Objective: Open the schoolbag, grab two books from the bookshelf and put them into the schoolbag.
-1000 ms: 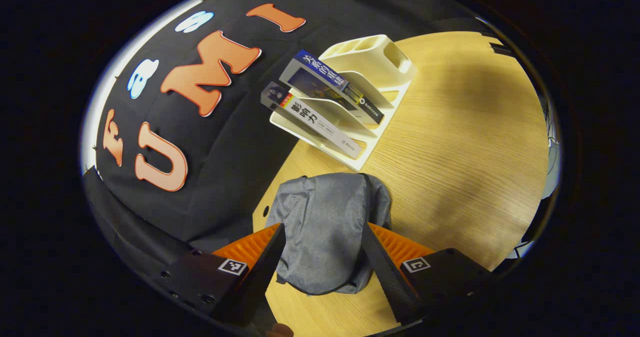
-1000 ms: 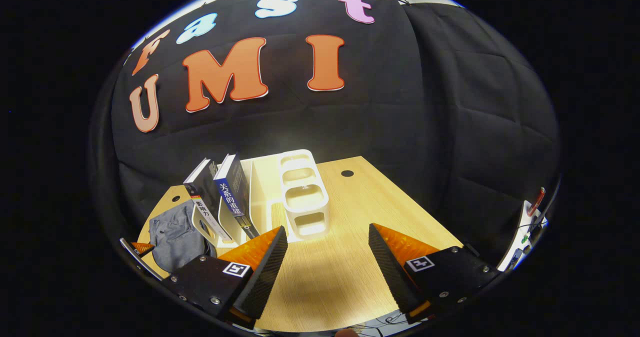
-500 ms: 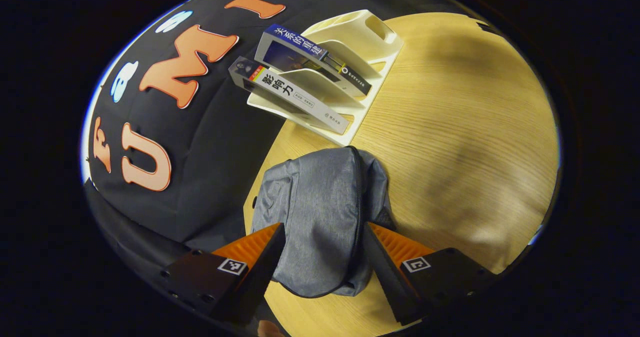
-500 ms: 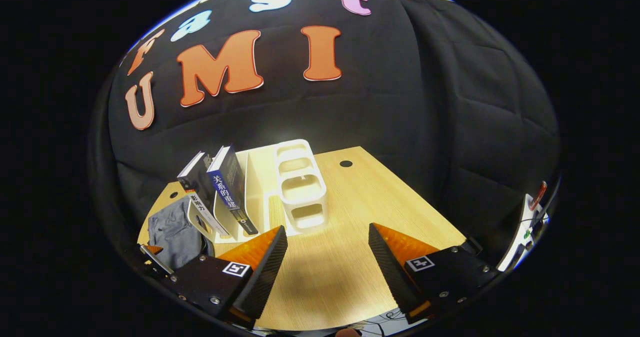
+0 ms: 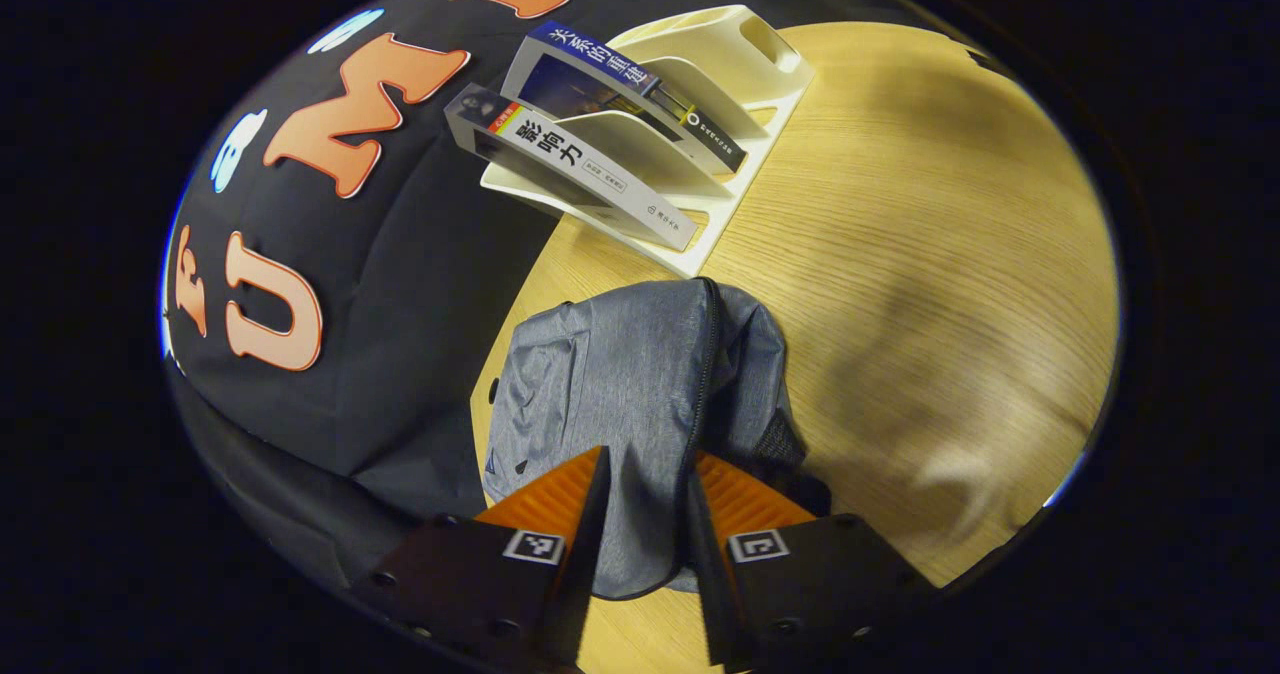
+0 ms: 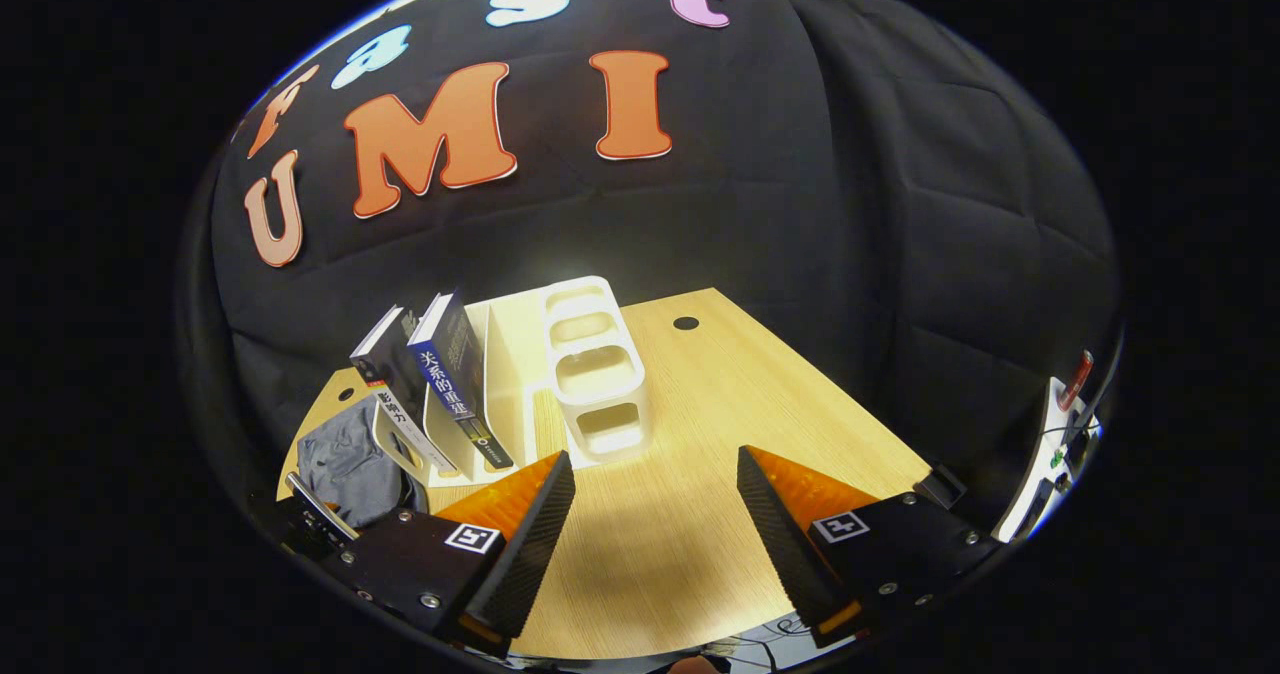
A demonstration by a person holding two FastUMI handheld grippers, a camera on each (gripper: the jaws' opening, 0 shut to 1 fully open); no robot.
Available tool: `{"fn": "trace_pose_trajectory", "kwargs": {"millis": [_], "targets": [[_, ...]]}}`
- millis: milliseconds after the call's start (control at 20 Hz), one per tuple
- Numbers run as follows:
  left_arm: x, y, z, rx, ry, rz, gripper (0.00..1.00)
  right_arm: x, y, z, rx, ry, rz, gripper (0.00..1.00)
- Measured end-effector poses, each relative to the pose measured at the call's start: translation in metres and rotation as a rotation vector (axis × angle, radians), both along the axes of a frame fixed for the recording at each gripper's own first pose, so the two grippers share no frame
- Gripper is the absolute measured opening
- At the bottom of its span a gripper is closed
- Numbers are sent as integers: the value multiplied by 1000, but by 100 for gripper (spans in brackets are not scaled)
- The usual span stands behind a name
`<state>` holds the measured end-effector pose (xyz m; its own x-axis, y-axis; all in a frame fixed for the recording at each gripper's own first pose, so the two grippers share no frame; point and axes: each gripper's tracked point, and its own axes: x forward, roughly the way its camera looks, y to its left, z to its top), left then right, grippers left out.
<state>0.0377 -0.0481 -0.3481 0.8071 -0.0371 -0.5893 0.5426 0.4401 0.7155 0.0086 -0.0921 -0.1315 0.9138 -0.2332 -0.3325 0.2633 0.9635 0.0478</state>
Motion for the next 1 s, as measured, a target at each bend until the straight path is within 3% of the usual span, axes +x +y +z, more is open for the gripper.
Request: {"fn": "trace_pose_trajectory", "kwargs": {"millis": [50,100,150,200,400,550,1000], "targets": [[-1,-1,0,-6,9,-4,39,-2,2,-2,12,2,-3,97],[0,0,-3,-5,25,-5,19,0,3,-2,26,-2,-6,97],[-3,1,-4,-1,56,-11,19,2,5,-1,42,-8,-7,97],[-1,1,-7,18,84,-18,7,3,8,-2,54,-6,-3,98],[5,-2,10,9,123,-82,4,14,16,-3,18,-3,17,98],[10,4,27,-48,174,-57,2,19,26,-4,26,-1,35,98],[61,42,120,-197,262,-33,2,6,52,1,71,17,-30,98]]}}
